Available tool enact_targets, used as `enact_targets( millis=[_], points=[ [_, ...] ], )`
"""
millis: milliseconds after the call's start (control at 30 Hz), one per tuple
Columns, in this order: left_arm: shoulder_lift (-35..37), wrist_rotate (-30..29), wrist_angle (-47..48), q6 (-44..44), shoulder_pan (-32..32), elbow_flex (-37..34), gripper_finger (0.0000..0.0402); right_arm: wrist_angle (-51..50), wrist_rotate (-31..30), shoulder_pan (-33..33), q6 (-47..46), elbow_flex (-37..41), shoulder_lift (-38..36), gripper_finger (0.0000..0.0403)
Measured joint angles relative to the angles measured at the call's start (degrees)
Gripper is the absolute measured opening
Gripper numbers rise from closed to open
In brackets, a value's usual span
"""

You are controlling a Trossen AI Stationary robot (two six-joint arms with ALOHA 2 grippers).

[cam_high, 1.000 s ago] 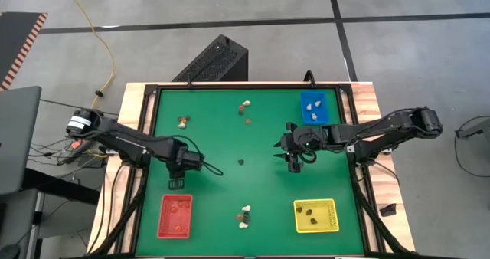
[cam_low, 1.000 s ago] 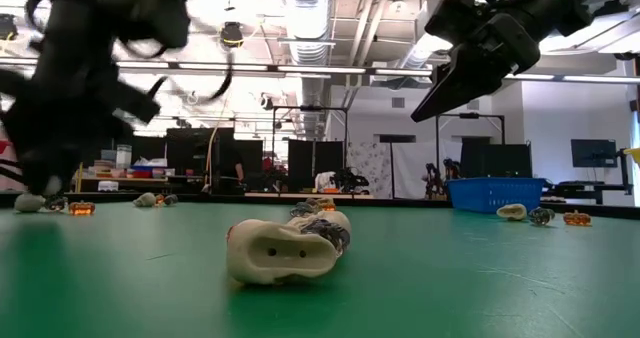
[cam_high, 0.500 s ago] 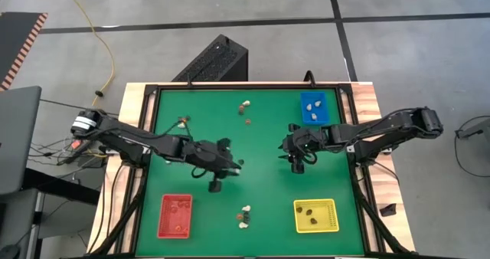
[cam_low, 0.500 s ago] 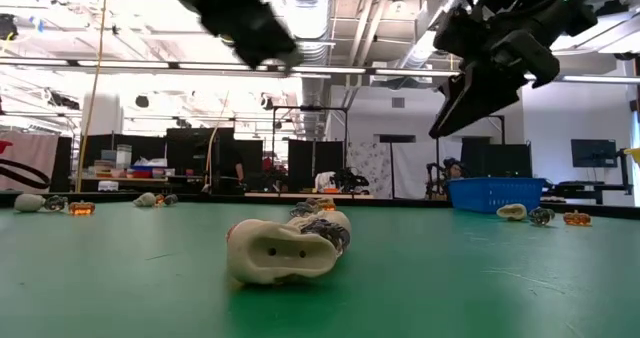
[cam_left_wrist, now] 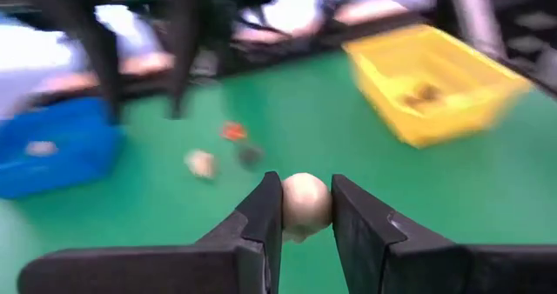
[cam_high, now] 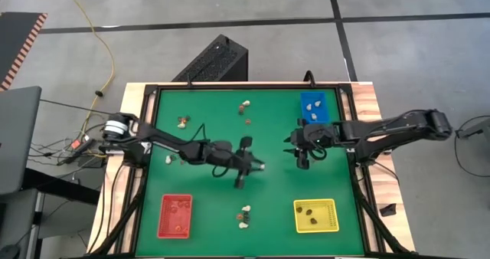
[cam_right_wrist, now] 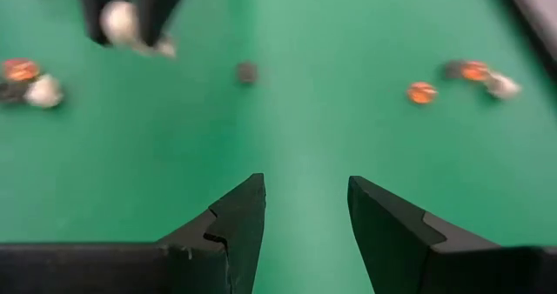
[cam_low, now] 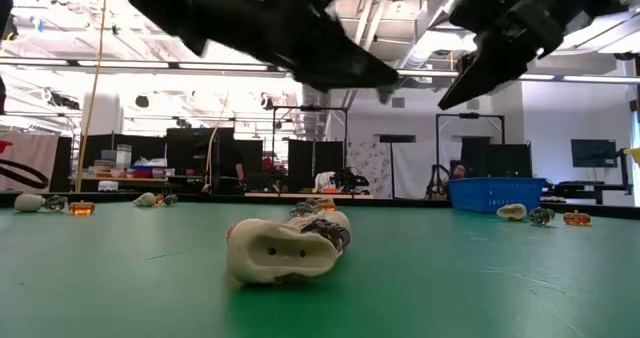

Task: Sort Halloween decoration
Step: Put the white skull toy into the blue bin

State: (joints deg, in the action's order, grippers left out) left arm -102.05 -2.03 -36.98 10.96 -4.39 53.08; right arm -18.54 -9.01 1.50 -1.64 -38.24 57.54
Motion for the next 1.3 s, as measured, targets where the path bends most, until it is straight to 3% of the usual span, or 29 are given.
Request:
enact_targets(
  millis=[100,200,400,633,833,1033,1300],
  points=[
    [-5.1,-0.9,-8.2,-1.3,5.5,1.5,0.0066,-1.2,-5.6,0.0,-1.6,0.0,-2.3,0.0195],
    [-12.2,3.4,-9.4,-4.5,10.9,6.7,0.0066,-2.3,-10.5,0.0,-3.2,0.0,-4.7,0.0195],
    [-27.6,10.7,-8.6,-9.7,16.7,24.9,0.0065,-3.9,-18.9,0.4,-7.4,0.3,-9.4,0.0195],
    [-39.5,8.7,1.5,-7.7,19.0,47.1,0.0064,-3.4,-25.9,1.6,-9.2,2.3,-15.0,0.0195],
    [-46.6,7.8,9.1,-4.6,19.7,62.2,0.0064,-3.1,-26.9,1.6,-9.5,3.2,-17.5,0.0195],
    [-51.7,7.5,13.7,-4.7,20.0,72.8,0.0064,-3.3,-26.9,2.7,-9.5,3.2,-17.4,0.0195],
    [-54.6,5.6,15.4,-8.3,20.9,78.0,0.0085,-2.7,-26.9,3.0,-9.5,3.2,-17.4,0.0195]
  ],
)
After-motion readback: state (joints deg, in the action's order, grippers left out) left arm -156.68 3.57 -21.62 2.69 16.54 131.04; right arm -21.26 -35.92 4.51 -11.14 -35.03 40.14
